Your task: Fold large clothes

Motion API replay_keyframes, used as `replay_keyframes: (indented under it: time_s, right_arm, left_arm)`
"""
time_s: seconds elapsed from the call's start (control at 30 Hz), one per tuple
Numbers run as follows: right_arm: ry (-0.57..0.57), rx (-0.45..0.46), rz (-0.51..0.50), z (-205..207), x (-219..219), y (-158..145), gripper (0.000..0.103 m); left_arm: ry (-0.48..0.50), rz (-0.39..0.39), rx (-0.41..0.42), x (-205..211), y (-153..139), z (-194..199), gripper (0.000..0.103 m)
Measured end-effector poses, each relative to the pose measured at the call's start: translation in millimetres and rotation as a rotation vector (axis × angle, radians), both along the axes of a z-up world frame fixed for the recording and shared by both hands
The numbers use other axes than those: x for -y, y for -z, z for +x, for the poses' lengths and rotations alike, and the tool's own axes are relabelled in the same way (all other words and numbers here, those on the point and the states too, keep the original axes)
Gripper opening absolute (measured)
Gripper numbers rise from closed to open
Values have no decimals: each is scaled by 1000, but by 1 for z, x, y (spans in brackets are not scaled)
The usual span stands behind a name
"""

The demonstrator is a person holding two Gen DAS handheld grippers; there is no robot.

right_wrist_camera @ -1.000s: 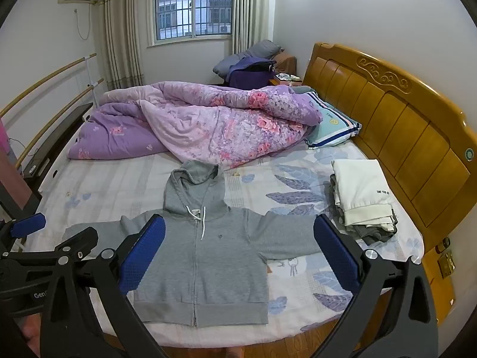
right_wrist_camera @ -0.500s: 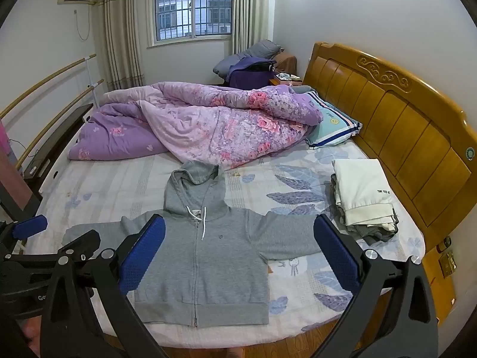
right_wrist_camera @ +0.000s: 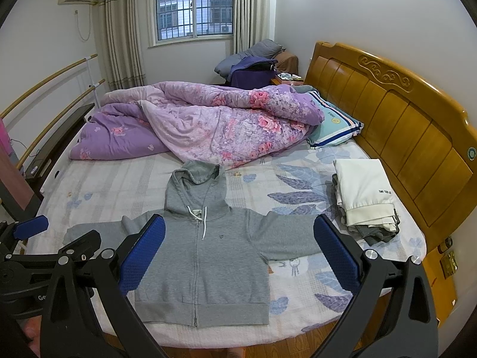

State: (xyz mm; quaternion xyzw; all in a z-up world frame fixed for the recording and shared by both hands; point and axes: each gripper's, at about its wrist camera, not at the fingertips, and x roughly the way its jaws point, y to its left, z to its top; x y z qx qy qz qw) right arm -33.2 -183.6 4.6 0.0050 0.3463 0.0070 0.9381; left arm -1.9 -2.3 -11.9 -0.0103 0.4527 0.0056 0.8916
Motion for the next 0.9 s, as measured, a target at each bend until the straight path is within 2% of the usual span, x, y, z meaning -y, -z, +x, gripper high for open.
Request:
replay_keyframes:
  time_s: [0.7,0.9]
  right_arm:
    - [2,-1,3,0,-5,3,96]
    - [0,-1,4,1,-5,3,96]
  left_arm:
    - [1,1,-3,1,3,0,99]
    - [2,-1,-5,4,12,-3,99]
